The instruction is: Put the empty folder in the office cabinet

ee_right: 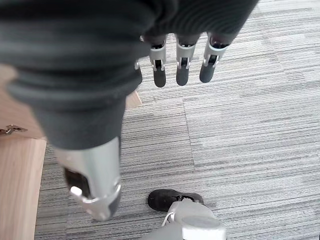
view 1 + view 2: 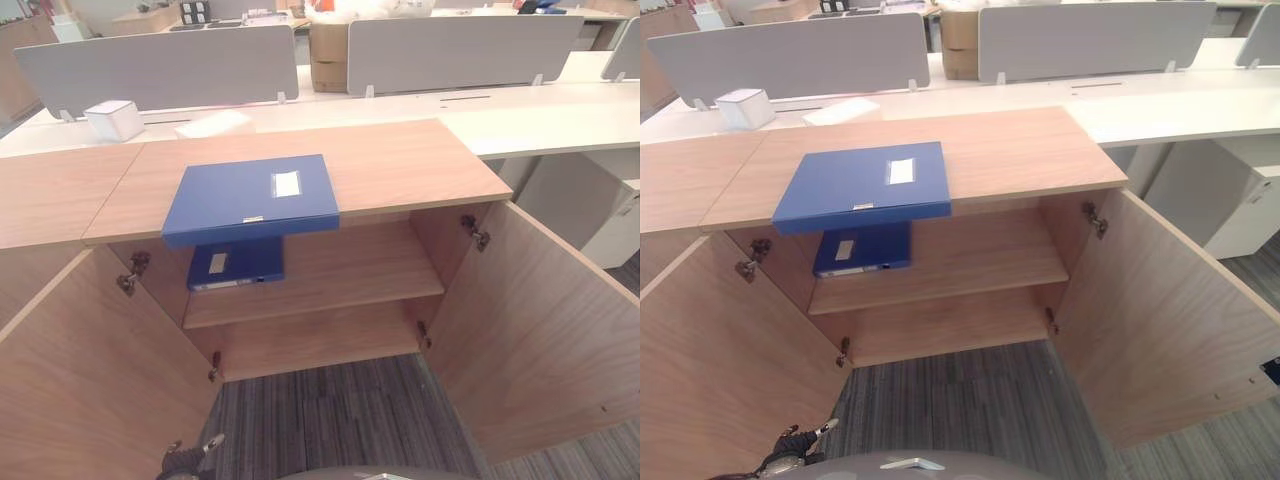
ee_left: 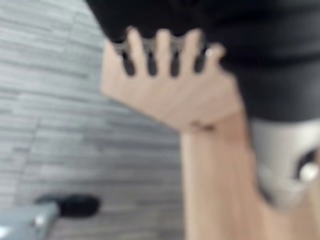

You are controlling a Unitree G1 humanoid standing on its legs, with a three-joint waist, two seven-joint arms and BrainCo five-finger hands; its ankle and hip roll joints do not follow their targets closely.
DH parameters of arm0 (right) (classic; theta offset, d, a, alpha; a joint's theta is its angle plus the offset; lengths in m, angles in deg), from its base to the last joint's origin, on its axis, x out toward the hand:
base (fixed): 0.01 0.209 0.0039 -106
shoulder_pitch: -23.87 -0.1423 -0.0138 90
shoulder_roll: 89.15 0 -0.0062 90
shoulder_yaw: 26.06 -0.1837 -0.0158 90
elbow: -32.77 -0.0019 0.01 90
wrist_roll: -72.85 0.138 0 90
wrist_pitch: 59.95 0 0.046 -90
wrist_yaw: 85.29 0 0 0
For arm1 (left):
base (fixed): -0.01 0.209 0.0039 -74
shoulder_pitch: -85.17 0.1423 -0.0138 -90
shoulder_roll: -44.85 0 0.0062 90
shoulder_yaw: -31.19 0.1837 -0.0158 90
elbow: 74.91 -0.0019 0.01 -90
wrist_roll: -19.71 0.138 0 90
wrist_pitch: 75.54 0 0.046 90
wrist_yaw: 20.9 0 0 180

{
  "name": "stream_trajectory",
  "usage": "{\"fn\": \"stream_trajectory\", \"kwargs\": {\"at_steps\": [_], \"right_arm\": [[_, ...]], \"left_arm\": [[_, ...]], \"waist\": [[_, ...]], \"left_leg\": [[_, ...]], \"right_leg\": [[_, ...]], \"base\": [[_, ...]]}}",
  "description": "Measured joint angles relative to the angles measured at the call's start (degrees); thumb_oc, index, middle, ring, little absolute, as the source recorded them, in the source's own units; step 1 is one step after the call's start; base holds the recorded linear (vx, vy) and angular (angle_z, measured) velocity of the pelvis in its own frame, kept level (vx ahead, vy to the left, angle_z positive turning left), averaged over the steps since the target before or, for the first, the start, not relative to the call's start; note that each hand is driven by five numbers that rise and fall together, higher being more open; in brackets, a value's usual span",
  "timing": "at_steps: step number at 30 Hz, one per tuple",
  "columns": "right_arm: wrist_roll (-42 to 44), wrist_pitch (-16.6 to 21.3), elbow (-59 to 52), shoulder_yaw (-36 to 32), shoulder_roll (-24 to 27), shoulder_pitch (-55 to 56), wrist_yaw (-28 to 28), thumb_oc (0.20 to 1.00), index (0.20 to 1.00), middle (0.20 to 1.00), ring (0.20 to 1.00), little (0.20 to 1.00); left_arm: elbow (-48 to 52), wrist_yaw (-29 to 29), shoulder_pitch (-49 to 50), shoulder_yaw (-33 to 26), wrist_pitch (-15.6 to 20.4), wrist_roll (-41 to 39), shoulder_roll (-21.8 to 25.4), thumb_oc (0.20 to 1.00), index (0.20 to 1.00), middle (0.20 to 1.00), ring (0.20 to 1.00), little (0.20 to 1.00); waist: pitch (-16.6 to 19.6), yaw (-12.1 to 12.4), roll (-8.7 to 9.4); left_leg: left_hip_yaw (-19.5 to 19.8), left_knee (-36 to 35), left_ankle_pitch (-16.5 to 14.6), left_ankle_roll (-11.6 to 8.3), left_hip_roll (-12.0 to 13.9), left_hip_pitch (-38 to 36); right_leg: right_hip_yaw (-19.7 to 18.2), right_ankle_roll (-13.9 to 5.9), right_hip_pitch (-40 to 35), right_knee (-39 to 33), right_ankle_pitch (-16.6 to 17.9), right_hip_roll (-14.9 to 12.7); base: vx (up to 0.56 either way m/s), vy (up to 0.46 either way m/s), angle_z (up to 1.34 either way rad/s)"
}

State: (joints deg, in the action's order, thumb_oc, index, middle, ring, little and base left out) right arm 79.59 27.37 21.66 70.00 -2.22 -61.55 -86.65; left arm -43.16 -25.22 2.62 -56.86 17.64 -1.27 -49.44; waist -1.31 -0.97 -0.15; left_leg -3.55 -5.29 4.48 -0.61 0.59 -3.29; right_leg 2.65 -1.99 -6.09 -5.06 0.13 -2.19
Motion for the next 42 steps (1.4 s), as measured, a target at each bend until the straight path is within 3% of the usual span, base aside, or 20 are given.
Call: {"fn": "stream_trajectory", "kwargs": {"at_steps": [4, 5, 11, 14, 15, 20, 28, 33, 42], "right_arm": [[1.22, 0.0, -0.27, -0.03, 0.01, 0.35, -0.54, 1.0, 1.0, 1.0, 1.0, 1.0], [1.23, 0.1, -0.51, -0.03, 0.02, 0.68, -0.65, 1.0, 1.0, 1.0, 1.0, 1.0], [1.22, -0.09, -0.68, -0.21, -0.01, 0.58, -1.69, 1.0, 1.0, 1.0, 1.0, 1.0], [1.27, -0.15, -0.69, -1.68, -0.07, 0.62, -2.09, 1.0, 1.0, 1.0, 1.0, 1.0], [1.3, -0.11, -0.65, -2.17, -0.06, 0.68, -2.6, 1.0, 1.0, 1.0, 1.0, 1.0], [1.35, -0.05, -0.57, -2.84, 0.52, 0.67, -3.26, 1.0, 1.0, 1.0, 1.0, 1.0], [1.33, 1.14, -0.77, -1.33, 0.56, -0.6, -3.15, 1.0, 1.0, 1.0, 1.0, 1.0], [1.29, 1.63, -2.35, 0.18, 0.57, -0.68, -3.11, 1.0, 1.0, 1.0, 1.0, 1.0], [1.29, 1.66, -2.26, 0.31, 0.58, -0.34, -3.02, 1.0, 1.0, 1.0, 1.0, 1.0]], "left_arm": [[3.17, -1.8, 2.03, -0.37, 0.34, -1.71, -0.55, 1.0, 1.0, 1.0, 1.0, 1.0], [8.43, -2.61, 3.85, -0.93, 0.73, -2.7, -0.7, 1.0, 1.0, 1.0, 1.0, 1.0], [18.76, -6.02, 5.24, -3.24, 0.97, -1.57, -0.75, 1.0, 1.0, 1.0, 1.0, 1.0], [22.56, -9.26, 5.94, -4.44, 1.36, 4.98, 0.86, 1.0, 1.0, 1.0, 1.0, 1.0], [24.96, -11.83, 6.89, -4.5, 0.95, 12.53, 3.88, 1.0, 1.0, 1.0, 1.0, 1.0], [35.5, -18.64, 7.58, -9.21, -0.06, 31.74, 14.01, 1.0, 1.0, 1.0, 1.0, 1.0], [44.81, -21.42, 2.35, -7.99, -0.51, 49.52, 28.28, 1.0, 1.0, 1.0, 1.0, 1.0], [50.34, -21.36, -1.57, -4.68, 1.18, 55.27, 30.43, 1.0, 1.0, 1.0, 1.0, 1.0], [49.01, -19.47, -3.62, 3.74, 3.14, 58.39, 30.4, 1.0, 1.0, 1.0, 1.0, 1.0]], "waist": [[-0.03, 0.06, 0.03], [-0.15, 0.08, 0.07], [-0.67, 1.31, 0.11], [-1.48, 1.49, -0.01], [-1.93, 1.49, -0.06], [-3.15, 2.33, 0.25], [-2.83, 1.9, -0.28], [-2.13, 1.18, -1.09], [-1.33, -1.1, -1.87]], "left_leg": [[0.23, 0.02, 0.11, 0.11, -0.01, -0.03], [0.21, 0.01, 0.12, 0.1, 0.0, 0.02], [0.29, 0.0, 0.1, 0.08, 0.01, -0.09], [0.64, -0.01, 0.17, 0.02, 0.02, -0.25], [0.64, -0.01, 0.17, -0.01, 0.1, -0.54], [0.64, -0.01, 0.08, -0.08, 0.1, -0.99], [0.53, -0.01, 0.1, 0.02, 0.03, -1.79], [-0.23, -0.02, -0.01, -0.08, 0.06, -1.99], [-1.13, -0.01, 0.09, -0.08, 0.19, -2.42]], "right_leg": [[0.13, 0.17, -0.12, 0.0, 0.17, 0.02], [0.13, 0.16, -0.06, 0.0, 0.17, 0.02], [0.17, 0.14, -0.21, -0.09, 0.16, 0.03], [0.48, 0.14, -0.67, -0.14, 0.15, 0.06], [0.53, 0.15, -0.93, -0.16, 0.13, 0.13], [0.56, -0.11, -1.28, -0.17, -0.08, 0.08], [0.54, 0.01, -2.06, -0.17, 0.12, -0.01], [0.02, -0.09, -2.03, -0.18, 0.17, -0.06], [-0.75, -0.22, -1.96, -0.18, 0.26, 0.03]], "base": [[-0.01, -0.002, 0.03], [0.0, 0.0, 0.0], [0.0, 0.0, 0.0], [0.0, -0.015, 0.05], [0.0, 0.0, 0.0], [0.0, 0.0, 0.0], [-0.01, -0.003, 0.0], [0.02, -0.007, -0.06], [0.01, -0.004, -0.05]]}}
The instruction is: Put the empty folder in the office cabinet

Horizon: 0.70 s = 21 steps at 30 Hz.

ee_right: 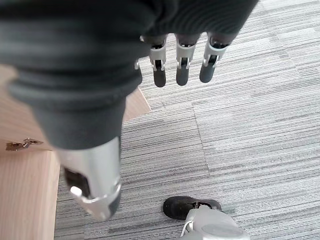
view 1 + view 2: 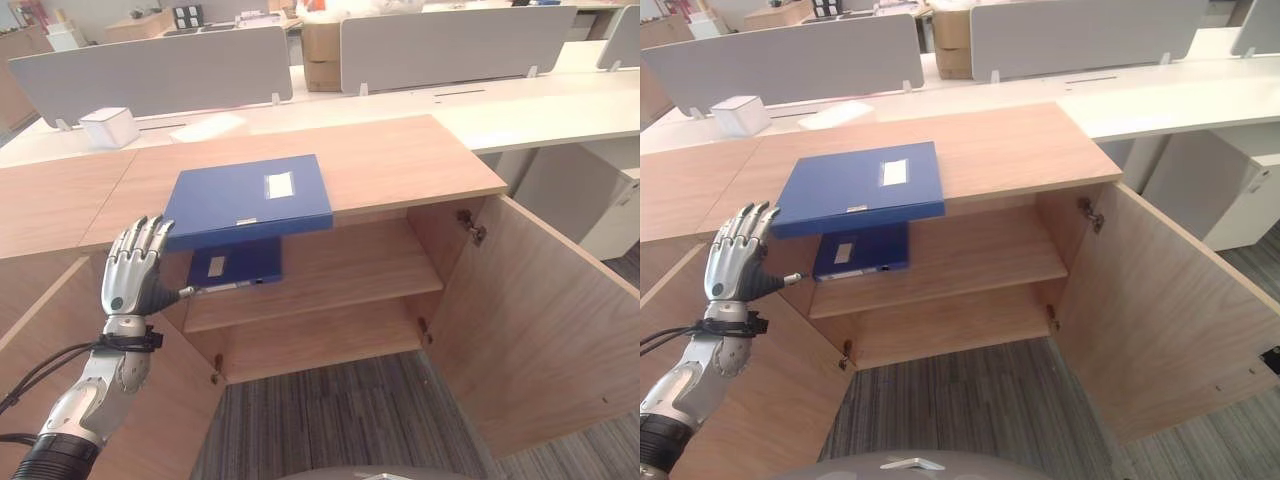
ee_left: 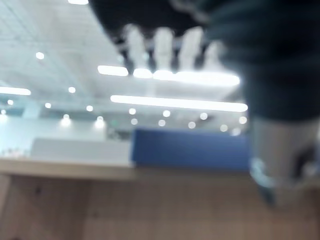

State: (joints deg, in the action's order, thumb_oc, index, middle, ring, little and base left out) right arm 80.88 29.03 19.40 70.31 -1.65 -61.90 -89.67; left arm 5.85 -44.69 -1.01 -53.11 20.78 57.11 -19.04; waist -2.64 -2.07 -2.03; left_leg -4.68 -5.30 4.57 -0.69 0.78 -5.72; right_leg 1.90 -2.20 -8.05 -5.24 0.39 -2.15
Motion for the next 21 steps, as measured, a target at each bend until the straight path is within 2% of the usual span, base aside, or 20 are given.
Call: {"fn": "stream_trajectory", "kwargs": {"at_steps": [7, 21], "right_arm": [[0.0, 0.23, 0.04, 0.0, -0.04, 0.0, -0.06, 1.0, 1.0, 1.0, 1.0, 1.0], [-0.03, 0.66, 0.02, 0.02, -0.04, 1.09, -0.1, 1.0, 1.0, 1.0, 1.0, 1.0]], "left_arm": [[-0.9, 0.97, -0.34, 1.54, 0.53, 0.13, -0.05, 1.0, 1.0, 1.0, 1.0, 1.0], [-1.06, 1.51, -2.32, 1.64, 0.17, 2.47, -0.01, 1.0, 1.0, 1.0, 1.0, 1.0]], "waist": [[0.88, -0.53, 0.51], [1.15, -0.66, 0.83]], "left_leg": [[-1.18, -0.01, -0.2, 0.02, 0.02, -0.67], [-1.34, -0.01, -0.26, 0.01, 0.0, -0.58]], "right_leg": [[-1.32, -0.03, -0.09, 0.0, 0.01, -0.01], [-1.45, -0.14, 0.03, 0.0, 0.1, -0.04]], "base": [[0.02, 0.001, -0.09], [0.01, 0.001, 0.0]]}}
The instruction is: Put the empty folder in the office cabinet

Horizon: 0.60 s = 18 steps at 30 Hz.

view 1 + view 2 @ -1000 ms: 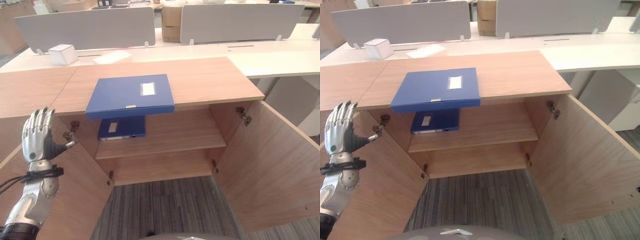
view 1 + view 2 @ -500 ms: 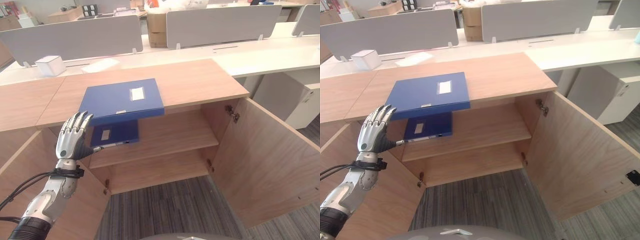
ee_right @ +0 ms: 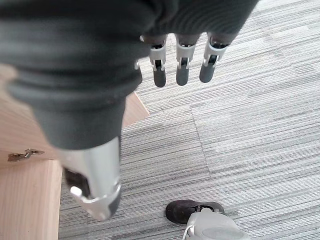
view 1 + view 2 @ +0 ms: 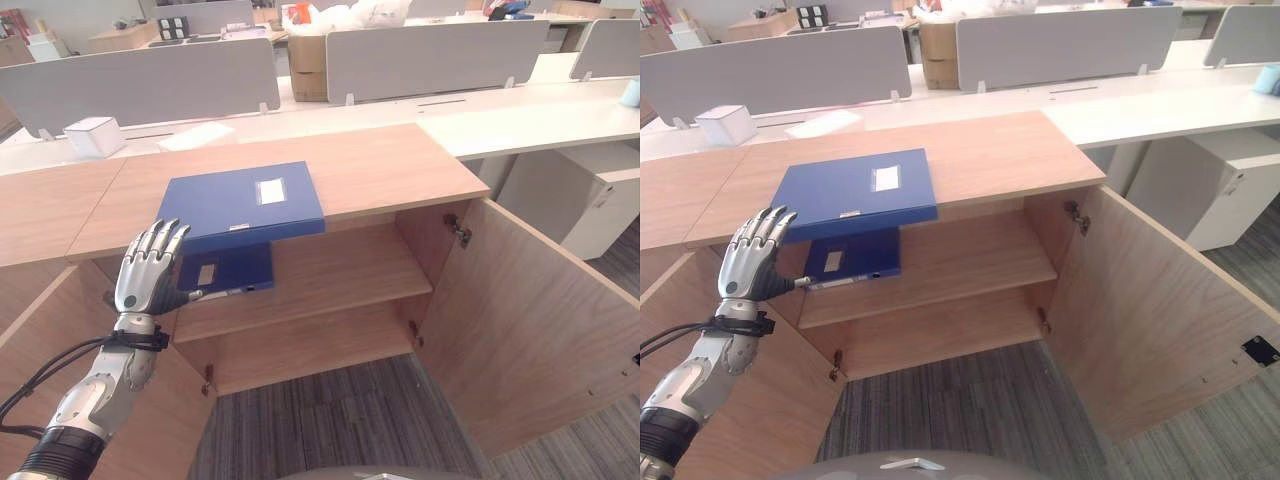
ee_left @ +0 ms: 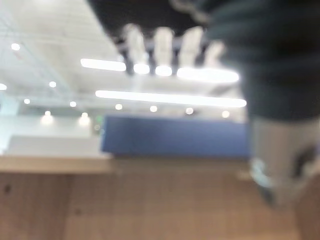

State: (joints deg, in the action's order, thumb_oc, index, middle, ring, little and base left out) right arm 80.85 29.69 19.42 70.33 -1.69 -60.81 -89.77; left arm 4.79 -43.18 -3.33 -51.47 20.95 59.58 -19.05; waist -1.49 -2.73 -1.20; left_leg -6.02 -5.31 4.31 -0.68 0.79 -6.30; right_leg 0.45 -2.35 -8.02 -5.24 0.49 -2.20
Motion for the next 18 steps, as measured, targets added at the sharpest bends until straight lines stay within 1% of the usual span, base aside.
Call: {"fn": "stream_trajectory", "kwargs": {"at_steps": [1, 5, 8, 11, 14, 18], "right_arm": [[0.0, -0.01, 0.01, 0.0, 0.01, 0.47, 0.0, 1.0, 1.0, 1.0, 1.0, 1.0], [0.0, 0.03, 0.0, 0.25, 0.0, 0.46, 0.0, 1.0, 1.0, 1.0, 1.0, 1.0], [0.0, 0.04, 0.01, 0.49, 0.02, 0.66, 0.0, 1.0, 1.0, 1.0, 1.0, 1.0], [0.0, 0.04, 0.02, 0.54, 0.04, 0.77, 0.01, 1.0, 1.0, 1.0, 1.0, 1.0], [0.0, 0.04, -0.01, 0.54, 0.03, 0.58, 0.0, 1.0, 1.0, 1.0, 1.0, 1.0], [0.01, 0.06, -0.04, 0.54, 0.03, 0.62, 0.0, 1.0, 1.0, 1.0, 1.0, 1.0]], "left_arm": [[-0.21, -0.01, -1.54, 1.25, -0.1, 0.05, 0.33, 1.0, 1.0, 1.0, 1.0, 1.0], [-0.5, -0.04, -3.17, 2.07, -0.04, 0.51, 0.97, 1.0, 1.0, 1.0, 1.0, 1.0], [-2.44, -0.07, -4.67, 3.95, -0.03, 1.79, 3.36, 1.0, 1.0, 1.0, 1.0, 1.0], [-5.15, -0.05, -5.71, 5.68, -0.19, 2.06, 4.34, 1.0, 1.0, 1.0, 1.0, 1.0], [-6.13, 0.06, -6.27, 6.44, -1.19, 2.07, 4.4, 1.0, 1.0, 1.0, 1.0, 1.0], [-6.54, 0.06, -6.38, 6.64, -1.42, 2.07, 4.37, 1.0, 1.0, 1.0, 1.0, 1.0]], "waist": [[0.05, 0.13, 0.1], [0.08, -0.08, 0.15], [0.34, -0.69, 0.39], [0.55, -0.94, 0.57], [0.7, -1.31, 0.82], [0.73, -1.5, 0.85]], "left_leg": [[0.02, -0.01, -0.47, -0.43, 0.01, 0.01], [-0.07, 0.0, -0.43, -0.37, 0.0, -0.01], [-0.23, 0.0, -0.23, -0.08, 0.02, -0.06], [-0.63, 0.0, -0.23, -0.07, 0.03, 0.0], [-0.71, 0.0, -0.23, -0.07, 0.02, 0.09], [-0.85, 0.0, -0.22, -0.07, 0.03, 0.65]], "right_leg": [[0.03, -0.23, -0.03, -0.01, -0.22, 0.0], [-0.08, -0.23, 0.03, 0.0, -0.18, 0.0], [-0.17, -0.13, 0.05, 0.0, -0.13, 0.0], [-0.55, 0.03, 0.25, 0.0, -0.01, -0.01], [-0.6, 0.03, 0.38, 0.0, -0.01, -0.02], [-0.71, -0.05, 0.94, 0.0, 0.04, -0.01]], "base": [[0.0, 0.0, 0.0], [0.01, 0.001, -0.02], [0.01, 0.001, -0.01], [0.01, 0.002, -0.06], [0.0, 0.0, 0.0], [0.0, 0.0, 0.0]]}}
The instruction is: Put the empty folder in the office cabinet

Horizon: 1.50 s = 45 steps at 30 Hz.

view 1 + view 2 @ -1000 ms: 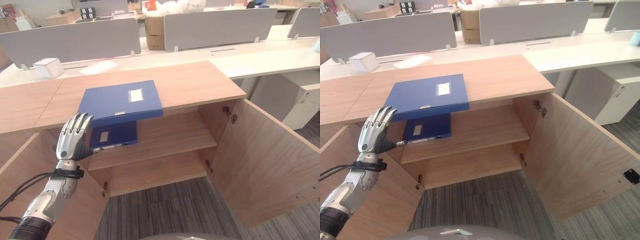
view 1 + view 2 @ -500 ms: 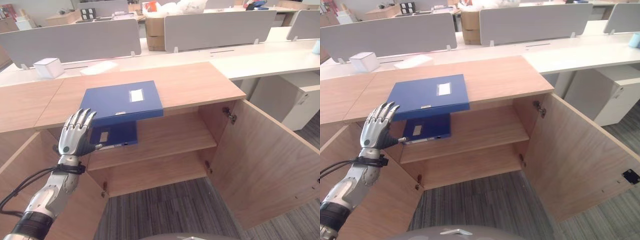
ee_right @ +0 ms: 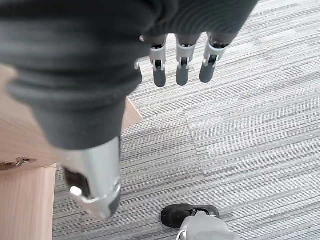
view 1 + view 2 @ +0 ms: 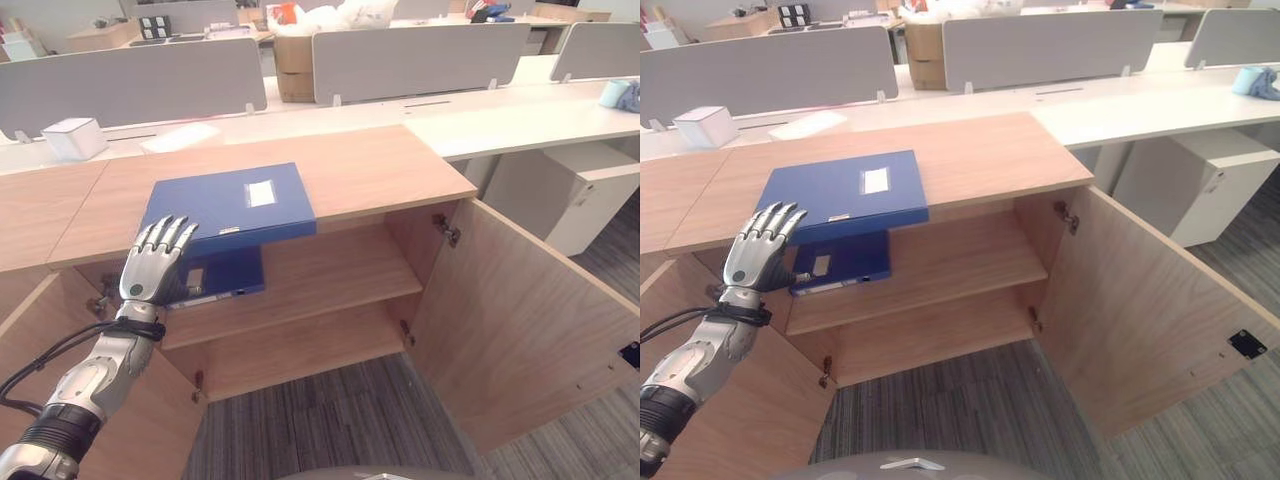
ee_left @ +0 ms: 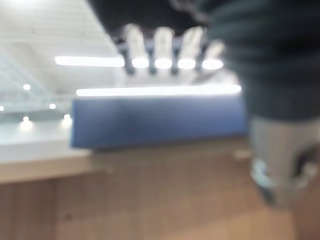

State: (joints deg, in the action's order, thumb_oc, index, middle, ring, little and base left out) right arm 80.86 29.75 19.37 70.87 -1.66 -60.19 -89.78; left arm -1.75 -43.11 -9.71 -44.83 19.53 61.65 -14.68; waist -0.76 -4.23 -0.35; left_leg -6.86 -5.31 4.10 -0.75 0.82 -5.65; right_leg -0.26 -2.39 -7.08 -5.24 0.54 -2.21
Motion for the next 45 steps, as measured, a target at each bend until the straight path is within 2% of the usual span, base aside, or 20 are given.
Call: {"fn": "stream_trajectory", "kwargs": {"at_steps": [19, 24, 30, 45], "right_arm": [[0.0, 0.02, 0.07, -0.12, 0.02, 0.7, -0.1, 1.0, 1.0, 1.0, 1.0, 1.0], [0.0, 0.14, 0.08, -0.17, 0.02, 0.71, -0.1, 1.0, 1.0, 1.0, 1.0, 1.0], [0.0, 0.21, 0.12, -0.19, 0.05, 0.72, -0.16, 1.0, 1.0, 1.0, 1.0, 1.0], [0.0, 0.24, 0.17, -0.2, 0.05, 0.79, -0.59, 1.0, 1.0, 1.0, 1.0, 1.0]], "left_arm": [[-1.88, 0.02, -0.36, 0.04, -0.86, -0.01, 0.0, 1.0, 1.0, 1.0, 1.0, 1.0], [-3.54, 0.01, -3.73, 1.38, -1.48, -0.03, 0.0, 1.0, 1.0, 1.0, 1.0, 1.0], [-4.34, -0.06, -5.02, 1.71, -2.0, -0.03, -0.05, 1.0, 1.0, 1.0, 1.0, 1.0], [-5.57, -0.14, -7.21, 1.75, -2.32, -0.03, -0.03, 1.0, 1.0, 1.0, 1.0, 1.0]], "waist": [[-0.68, -0.06, 0.38], [-0.87, -0.03, 0.51], [-2.2, -0.26, 0.64], [-2.16, -1.4, 1.08]], "left_leg": [[-0.74, 0.0, 0.0, -0.01, 0.02, 0.48], [-0.8, 0.0, 0.0, -0.01, 0.02, 0.67], [-1.01, 0.0, -0.01, -0.01, 0.03, 0.71], [-1.56, 0.0, -0.05, 0.02, 0.05, 0.94]], "right_leg": [[-0.57, -0.19, 0.72, 0.0, 0.11, -0.02], [-0.62, -0.2, 0.95, 0.0, 0.12, -0.02], [-0.74, -0.26, 1.07, 0.0, 0.16, -0.03], [-1.28, -0.53, 1.54, 0.0, 0.3, -0.04]], "base": [[0.0, 0.0, 0.0], [0.0, 0.0, 0.0], [0.0, 0.0, 0.0], [0.0, 0.001, -0.02]]}}
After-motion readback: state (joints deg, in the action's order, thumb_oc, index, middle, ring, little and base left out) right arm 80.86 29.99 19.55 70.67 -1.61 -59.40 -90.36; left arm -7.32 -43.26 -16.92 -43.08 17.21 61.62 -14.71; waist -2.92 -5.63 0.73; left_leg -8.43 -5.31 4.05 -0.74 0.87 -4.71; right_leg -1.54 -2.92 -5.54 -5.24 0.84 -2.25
